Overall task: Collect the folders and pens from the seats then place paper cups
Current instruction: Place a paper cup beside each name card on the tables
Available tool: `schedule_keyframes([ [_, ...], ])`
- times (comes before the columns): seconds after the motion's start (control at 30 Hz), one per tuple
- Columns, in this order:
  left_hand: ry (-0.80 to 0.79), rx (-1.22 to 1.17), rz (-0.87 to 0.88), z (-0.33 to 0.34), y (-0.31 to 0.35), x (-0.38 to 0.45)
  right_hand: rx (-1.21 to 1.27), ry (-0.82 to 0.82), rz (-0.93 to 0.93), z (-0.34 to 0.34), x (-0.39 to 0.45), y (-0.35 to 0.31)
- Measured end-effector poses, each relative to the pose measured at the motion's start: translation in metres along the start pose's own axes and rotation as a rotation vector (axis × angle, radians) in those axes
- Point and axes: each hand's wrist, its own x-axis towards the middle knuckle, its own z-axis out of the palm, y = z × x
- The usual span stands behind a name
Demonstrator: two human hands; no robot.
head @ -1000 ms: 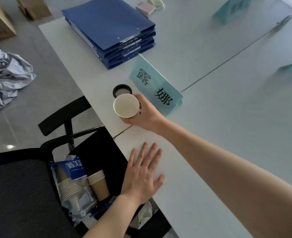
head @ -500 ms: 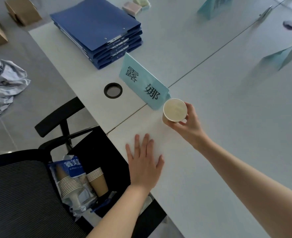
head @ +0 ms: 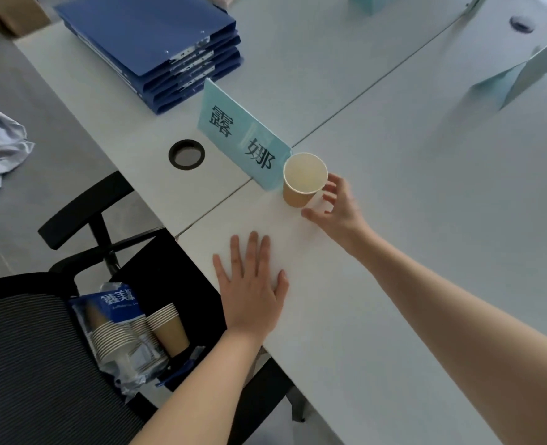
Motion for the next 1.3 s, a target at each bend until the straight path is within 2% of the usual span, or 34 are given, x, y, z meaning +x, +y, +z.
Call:
schedule_keyframes([
  [0.17,-0.126,0.040,-0.023,-0.012,0.003,0.001,-0.229,0.021,0.122,-0.033,-0.049,0.032],
  [0.3,-0.228,0.001,-0.106,-0.030,0.025,-0.003,-0.247,0.050,0.161,-0.065,-0.097,0.053],
  [0.43,-0.263,0.026,-0.044,-0.035,0.071,-0.040,-0.269,0.112,0.189,-0.115,-0.152,0.076],
  [0.6,-0.178,0.009,0.041,-0.033,0.151,-0.086,-0.253,0.153,0.183,-0.190,-0.216,0.116],
  [0.73,-0.071,-0.142,0.089,-0.024,0.239,-0.129,-0.189,0.169,0.172,-0.263,-0.272,0.151],
  [0.93,-0.031,-0.273,0.174,-0.007,0.368,-0.193,-0.077,0.233,0.146,-0.365,-0.340,0.193],
  [1.13,-0.034,-0.337,0.240,0.000,0.444,-0.218,-0.016,0.328,0.158,-0.445,-0.359,0.220],
  [1.3,-0.006,-0.366,0.258,0.005,0.492,-0.198,0.008,0.379,0.168,-0.494,-0.347,0.238],
])
